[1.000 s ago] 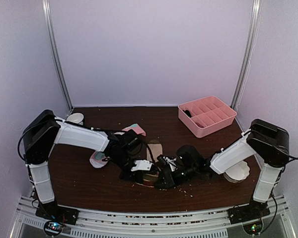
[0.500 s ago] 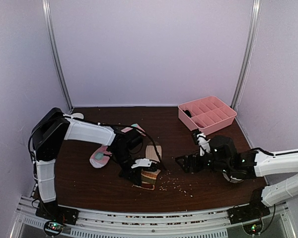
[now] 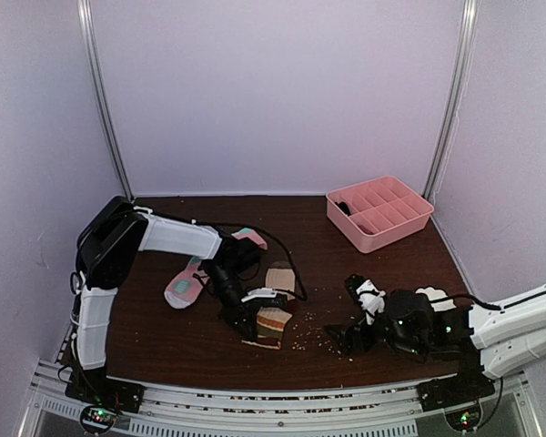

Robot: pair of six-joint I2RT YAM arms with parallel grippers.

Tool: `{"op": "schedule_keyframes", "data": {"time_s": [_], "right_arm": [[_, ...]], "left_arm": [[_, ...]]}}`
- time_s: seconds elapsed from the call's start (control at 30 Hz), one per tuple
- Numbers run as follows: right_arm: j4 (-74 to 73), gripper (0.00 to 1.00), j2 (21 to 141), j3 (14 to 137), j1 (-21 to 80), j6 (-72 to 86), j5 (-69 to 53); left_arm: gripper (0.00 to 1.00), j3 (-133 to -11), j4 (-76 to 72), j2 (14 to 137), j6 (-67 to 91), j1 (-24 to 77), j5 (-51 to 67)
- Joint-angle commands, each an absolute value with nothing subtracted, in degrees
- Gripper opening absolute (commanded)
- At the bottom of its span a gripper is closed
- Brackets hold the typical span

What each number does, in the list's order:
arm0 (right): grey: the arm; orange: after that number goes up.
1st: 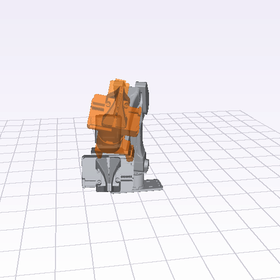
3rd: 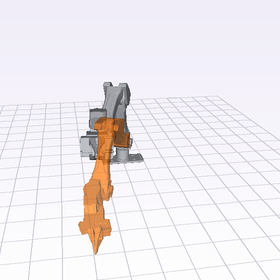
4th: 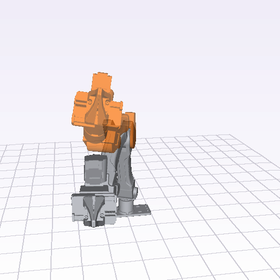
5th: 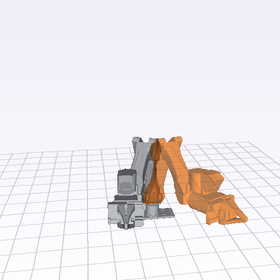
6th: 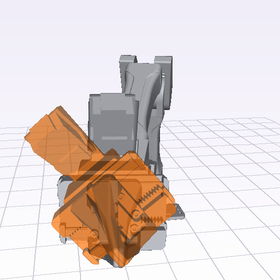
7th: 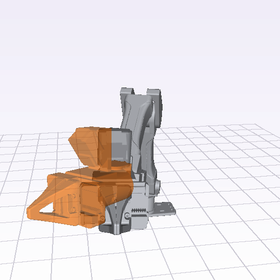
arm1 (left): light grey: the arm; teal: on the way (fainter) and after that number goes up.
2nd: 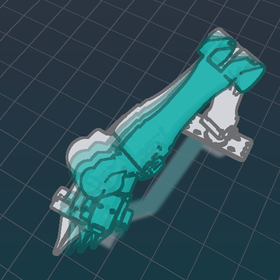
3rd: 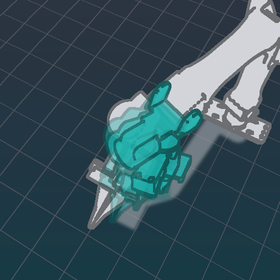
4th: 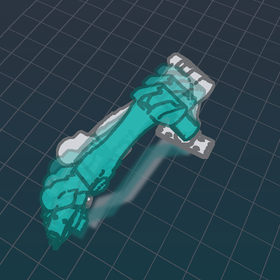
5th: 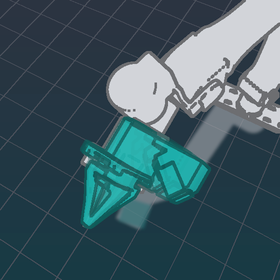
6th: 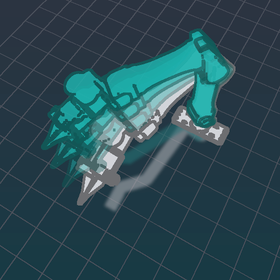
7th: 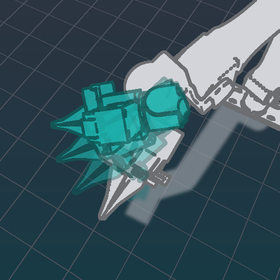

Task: Roll the socks
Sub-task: Roll the sock at the center of the board.

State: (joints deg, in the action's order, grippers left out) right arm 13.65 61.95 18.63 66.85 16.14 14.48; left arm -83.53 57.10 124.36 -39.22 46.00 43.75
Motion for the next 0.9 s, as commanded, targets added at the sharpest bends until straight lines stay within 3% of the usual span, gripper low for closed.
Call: {"op": "schedule_keyframes", "data": {"time_s": [0.0, 0.27, 0.47, 0.6, 0.87], "right_arm": [[19.61, 0.97, 69.06, 23.38, 74.74, 1.09, 16.65], [19.38, 0.74, 89.14, 36.84, 79.56, -10.71, 10.75], [17.84, 0.62, 96.97, 43.55, 78.76, -17.00, 8.49], [16.81, 0.47, 101.35, 46.80, 77.55, -18.95, 7.84], [15.28, 0.36, 106.45, 50.72, 75.53, -20.11, 7.27]], "left_arm": [[0.00, -85.52, 59.97, 127.79, -35.99, 45.71, 40.69], [0.00, -90.01, 64.28, 132.14, -34.54, 45.73, 39.14], [0.00, -91.39, 65.49, 133.30, -34.60, 45.70, 37.76], [0.00, -92.16, 66.01, 133.32, -34.56, 45.71, 37.46], [0.00, -92.37, 66.60, 133.59, -35.48, 45.70, 37.15]]}}
